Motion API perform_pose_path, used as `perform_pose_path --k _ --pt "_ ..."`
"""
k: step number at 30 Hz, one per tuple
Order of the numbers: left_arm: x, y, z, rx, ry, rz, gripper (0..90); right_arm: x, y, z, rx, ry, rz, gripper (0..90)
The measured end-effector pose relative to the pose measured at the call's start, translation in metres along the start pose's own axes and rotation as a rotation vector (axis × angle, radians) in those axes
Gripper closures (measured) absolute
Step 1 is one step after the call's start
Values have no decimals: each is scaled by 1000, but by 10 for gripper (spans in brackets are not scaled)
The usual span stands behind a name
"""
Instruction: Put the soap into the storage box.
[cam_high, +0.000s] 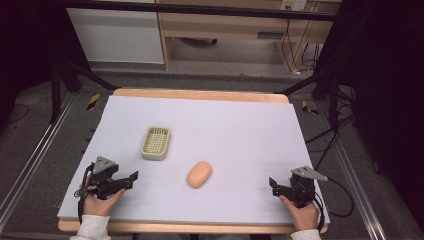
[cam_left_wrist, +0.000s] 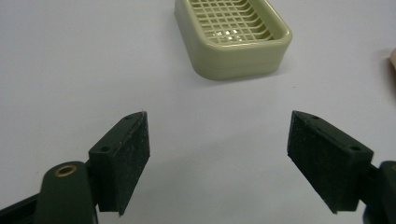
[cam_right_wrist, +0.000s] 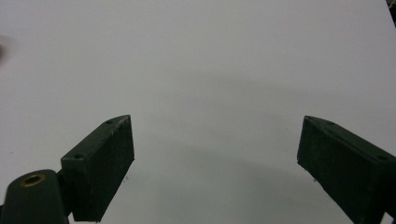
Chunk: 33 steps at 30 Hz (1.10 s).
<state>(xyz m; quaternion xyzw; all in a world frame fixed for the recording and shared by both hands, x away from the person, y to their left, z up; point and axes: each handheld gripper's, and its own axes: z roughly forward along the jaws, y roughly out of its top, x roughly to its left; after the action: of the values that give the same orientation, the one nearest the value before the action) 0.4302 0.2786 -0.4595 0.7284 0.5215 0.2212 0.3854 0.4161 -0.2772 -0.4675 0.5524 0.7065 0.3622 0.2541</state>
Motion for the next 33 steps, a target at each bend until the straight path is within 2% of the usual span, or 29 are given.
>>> perform_pose_path --k 4,6,12,24,33 --pt "-7 2 -1 -8 -6 19 219 -2 -1 -1 -3 -6 1 109" --pt "-8 2 -2 -16 -11 15 225 -2 -1 -1 3 10 10 110" --pt "-13 3 -2 -9 -24 25 228 -1 -1 -1 4 3 -3 110" --pt "-31 9 0 2 -62 58 205 0 -1 -1 -6 8 -16 108" --pt "-41 14 0 -8 -75 78 188 1 0 -1 4 12 -9 107"
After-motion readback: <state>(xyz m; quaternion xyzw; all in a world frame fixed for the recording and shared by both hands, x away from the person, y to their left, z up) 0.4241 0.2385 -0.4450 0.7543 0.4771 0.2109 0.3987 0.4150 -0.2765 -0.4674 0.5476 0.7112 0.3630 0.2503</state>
